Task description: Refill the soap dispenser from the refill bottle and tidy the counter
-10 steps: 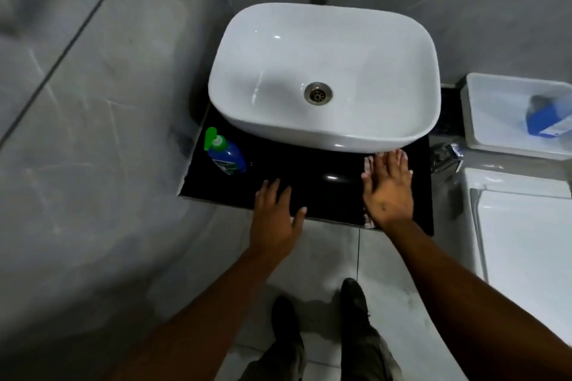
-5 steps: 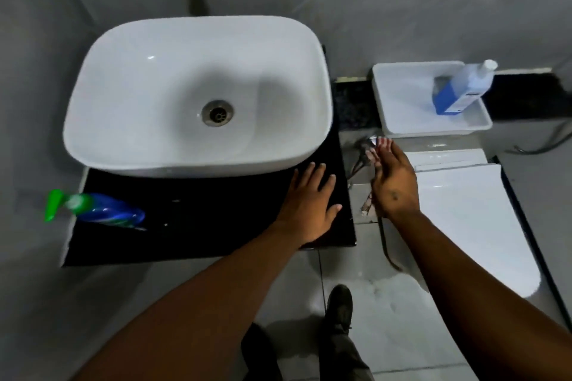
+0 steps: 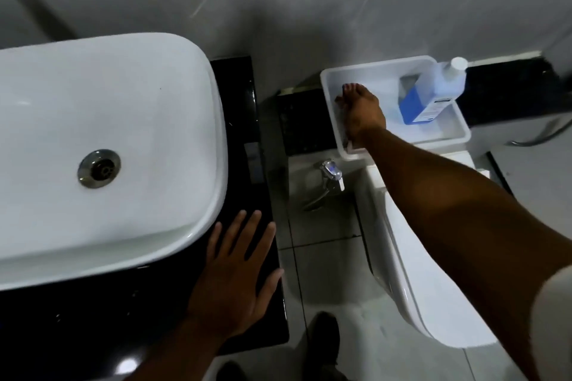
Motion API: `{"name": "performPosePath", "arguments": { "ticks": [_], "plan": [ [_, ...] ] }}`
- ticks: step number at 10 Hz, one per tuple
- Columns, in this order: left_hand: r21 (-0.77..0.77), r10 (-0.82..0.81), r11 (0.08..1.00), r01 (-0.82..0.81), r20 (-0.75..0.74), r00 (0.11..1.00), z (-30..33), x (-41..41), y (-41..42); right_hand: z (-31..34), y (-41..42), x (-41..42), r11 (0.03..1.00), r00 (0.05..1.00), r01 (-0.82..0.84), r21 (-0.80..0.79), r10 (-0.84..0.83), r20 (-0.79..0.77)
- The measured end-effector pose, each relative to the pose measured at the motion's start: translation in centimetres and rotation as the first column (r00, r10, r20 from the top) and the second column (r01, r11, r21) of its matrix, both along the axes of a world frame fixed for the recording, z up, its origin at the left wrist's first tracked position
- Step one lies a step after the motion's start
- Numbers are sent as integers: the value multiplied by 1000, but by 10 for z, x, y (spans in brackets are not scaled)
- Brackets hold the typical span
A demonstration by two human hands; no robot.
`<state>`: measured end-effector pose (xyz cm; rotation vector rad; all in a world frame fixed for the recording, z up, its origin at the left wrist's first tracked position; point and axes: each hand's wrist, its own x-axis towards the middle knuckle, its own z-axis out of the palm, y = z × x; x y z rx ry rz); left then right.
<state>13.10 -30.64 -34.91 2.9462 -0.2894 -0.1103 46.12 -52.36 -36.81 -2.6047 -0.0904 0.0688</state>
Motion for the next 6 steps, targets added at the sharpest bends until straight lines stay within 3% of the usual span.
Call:
{"name": "performPosePath", "arguments": {
  "ticks": [2,3,4,5,6],
  "plan": [
    [-17,11,1000,-10,10,1000,7,-1,-1,-8,2,9,994,997,-4,-111,-5,-75],
    [5,13,1000,-13,-17,1000,8,0,2,21,-1,-9,994,993,67,-91,-75,-91],
    [13,5,1000,-4,-64,998,13,-1,-2,57,-19,-47,998,998,67,0,-67,-19],
    [24,31,999,-28,-120,992,31,3,1,133,-19,-109,986,998,55,156,-56,2],
    [-56,-19,998,9,-168,986,59,-7,-6,234,-26,-171,915,995,-41,401,2,98]
  ]
}}
